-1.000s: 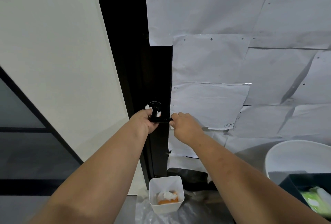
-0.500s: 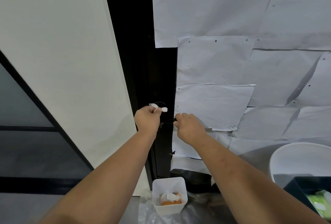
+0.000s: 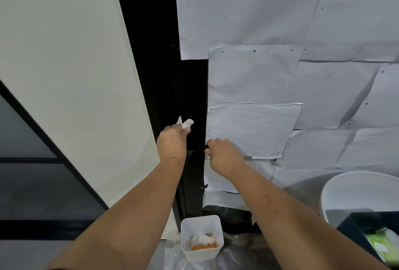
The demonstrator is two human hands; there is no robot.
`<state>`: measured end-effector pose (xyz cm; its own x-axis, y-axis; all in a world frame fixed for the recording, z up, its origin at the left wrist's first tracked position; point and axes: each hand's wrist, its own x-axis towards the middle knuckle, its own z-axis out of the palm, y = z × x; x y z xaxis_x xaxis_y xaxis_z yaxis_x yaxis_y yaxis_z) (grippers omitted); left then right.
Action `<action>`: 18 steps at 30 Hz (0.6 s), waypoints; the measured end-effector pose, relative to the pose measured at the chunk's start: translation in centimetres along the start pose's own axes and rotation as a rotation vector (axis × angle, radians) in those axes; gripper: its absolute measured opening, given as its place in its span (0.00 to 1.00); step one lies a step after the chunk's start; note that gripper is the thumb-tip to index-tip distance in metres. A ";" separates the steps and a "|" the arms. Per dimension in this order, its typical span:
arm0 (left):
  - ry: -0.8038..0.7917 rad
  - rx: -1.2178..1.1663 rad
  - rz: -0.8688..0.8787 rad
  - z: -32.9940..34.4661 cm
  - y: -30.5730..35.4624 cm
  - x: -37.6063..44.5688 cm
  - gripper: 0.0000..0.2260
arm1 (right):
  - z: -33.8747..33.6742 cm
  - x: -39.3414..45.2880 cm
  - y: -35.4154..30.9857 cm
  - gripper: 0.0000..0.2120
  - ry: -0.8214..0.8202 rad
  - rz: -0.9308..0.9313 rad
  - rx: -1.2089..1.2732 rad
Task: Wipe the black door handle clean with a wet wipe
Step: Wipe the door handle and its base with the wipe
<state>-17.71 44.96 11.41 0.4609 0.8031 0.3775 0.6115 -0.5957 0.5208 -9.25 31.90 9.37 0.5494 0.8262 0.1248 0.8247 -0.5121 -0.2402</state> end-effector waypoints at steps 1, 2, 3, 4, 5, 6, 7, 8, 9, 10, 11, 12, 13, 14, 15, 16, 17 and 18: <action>-0.016 0.010 -0.008 0.0 -0.1 0.1 0.16 | 0.0 0.0 0.0 0.11 -0.003 0.001 0.000; -0.037 0.019 0.000 0.0 -0.1 0.1 0.16 | -0.1 0.0 0.0 0.11 -0.002 0.002 -0.002; -0.048 0.030 0.029 0.1 -0.1 0.0 0.14 | -0.1 -0.1 -0.1 0.11 0.000 0.002 -0.004; -0.046 0.017 0.069 0.2 -0.2 -0.1 0.11 | -0.1 0.0 -0.1 0.11 0.001 0.001 -0.003; -0.038 -0.013 0.115 0.4 -0.6 0.0 0.07 | -0.1 0.0 -0.1 0.11 0.002 0.001 -0.002; -0.049 -0.047 0.160 0.4 -0.7 0.0 0.07 | 0.0 0.1 -0.1 0.11 0.002 0.001 0.001; -0.079 -0.081 0.193 0.2 -0.6 -0.2 0.10 | 0.0 0.1 -0.1 0.11 0.002 0.002 0.005; -0.128 -0.108 0.212 0.1 -0.5 -0.4 0.11 | 0.0 0.1 -0.1 0.10 0.004 0.005 0.012; -0.171 -0.170 0.177 0.1 -0.4 -0.5 0.09 | 0.1 0.1 -0.1 0.10 0.007 0.007 0.017; -0.203 -0.272 0.121 -0.2 0.0 -0.7 0.05 | 0.1 0.1 -0.1 0.10 0.008 0.006 0.020; -0.212 -0.362 0.082 -0.4 0.4 -0.8 0.02 | 0.1 0.2 0.0 0.10 0.005 0.007 0.021; -0.184 -0.426 0.060 -0.3 0.3 -0.7 0.03 | 0.1 0.2 -0.1 0.10 0.001 0.008 0.024; -0.139 -0.488 0.012 -0.3 0.2 -0.6 0.04 | 0.1 0.2 0.0 0.10 -0.002 0.008 0.025; -0.073 -0.490 -0.029 -0.2 0.0 -0.4 0.04 | 0.1 0.2 0.0 0.09 -0.003 0.008 0.026; 0.009 -0.453 -0.042 -0.2 -0.3 -0.3 0.03 | 0.1 0.1 0.0 0.09 -0.001 0.007 0.025; 0.096 -0.325 0.021 0.0 -0.4 -0.1 0.04 | 0.1 0.1 0.1 0.10 0.003 0.006 0.022; 0.155 -0.257 0.076 0.3 -0.4 0.0 0.06 | 0.1 0.1 0.1 0.10 0.005 0.002 0.019; 0.180 -0.218 0.111 0.5 -0.4 0.2 0.07 | 0.1 0.1 0.0 0.10 0.007 -0.004 0.016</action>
<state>-17.54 45.37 10.90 0.3842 0.7337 0.5605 0.4020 -0.6794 0.6139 -9.20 31.97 9.25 0.5474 0.8263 0.1327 0.8244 -0.5051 -0.2554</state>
